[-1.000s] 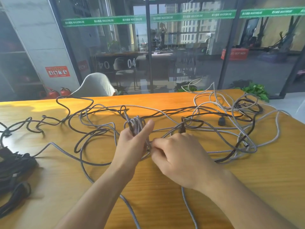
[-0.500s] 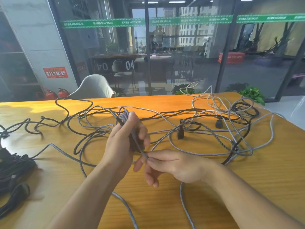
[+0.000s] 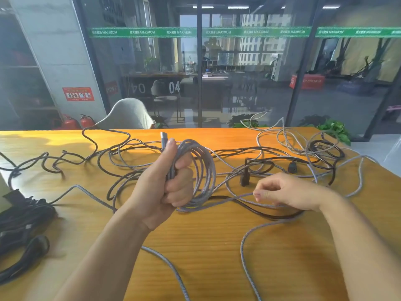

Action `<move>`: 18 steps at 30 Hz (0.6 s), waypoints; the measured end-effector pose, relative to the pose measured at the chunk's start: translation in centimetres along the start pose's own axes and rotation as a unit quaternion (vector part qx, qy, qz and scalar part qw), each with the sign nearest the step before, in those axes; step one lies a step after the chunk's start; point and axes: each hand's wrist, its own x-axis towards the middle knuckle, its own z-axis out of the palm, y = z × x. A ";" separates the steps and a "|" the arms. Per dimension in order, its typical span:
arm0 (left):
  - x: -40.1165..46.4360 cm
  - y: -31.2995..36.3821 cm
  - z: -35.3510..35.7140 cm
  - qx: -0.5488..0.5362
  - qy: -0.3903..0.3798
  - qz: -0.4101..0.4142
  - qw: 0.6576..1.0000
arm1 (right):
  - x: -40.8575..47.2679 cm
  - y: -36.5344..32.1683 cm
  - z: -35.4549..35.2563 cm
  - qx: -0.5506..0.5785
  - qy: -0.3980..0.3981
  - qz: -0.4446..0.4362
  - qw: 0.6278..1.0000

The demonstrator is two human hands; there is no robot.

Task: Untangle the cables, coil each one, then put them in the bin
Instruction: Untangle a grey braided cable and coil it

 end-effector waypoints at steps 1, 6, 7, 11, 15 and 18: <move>0.0 -0.2 0.1 0.012 -0.023 -0.018 0.999 | 0.1 0.2 0.0 -0.015 0.024 0.012 1.000; 0.3 -1.5 1.2 0.105 -0.089 -0.083 0.987 | 0.8 -1.0 0.8 -0.129 0.276 0.042 0.952; 0.3 -1.9 1.4 0.131 -0.091 -0.088 0.983 | 0.9 -1.5 1.2 -0.127 0.327 0.030 0.936; 0.5 -2.9 1.7 0.224 -0.100 -0.100 0.964 | 0.8 -4.2 3.4 -0.057 0.440 -0.087 0.892; 0.8 -3.8 1.8 0.314 -0.081 -0.086 0.942 | 0.3 -6.3 5.2 0.042 0.405 -0.147 0.901; 1.0 -4.4 2.1 0.323 -0.022 -0.068 0.944 | 0.1 -7.1 5.9 0.118 0.333 -0.174 0.919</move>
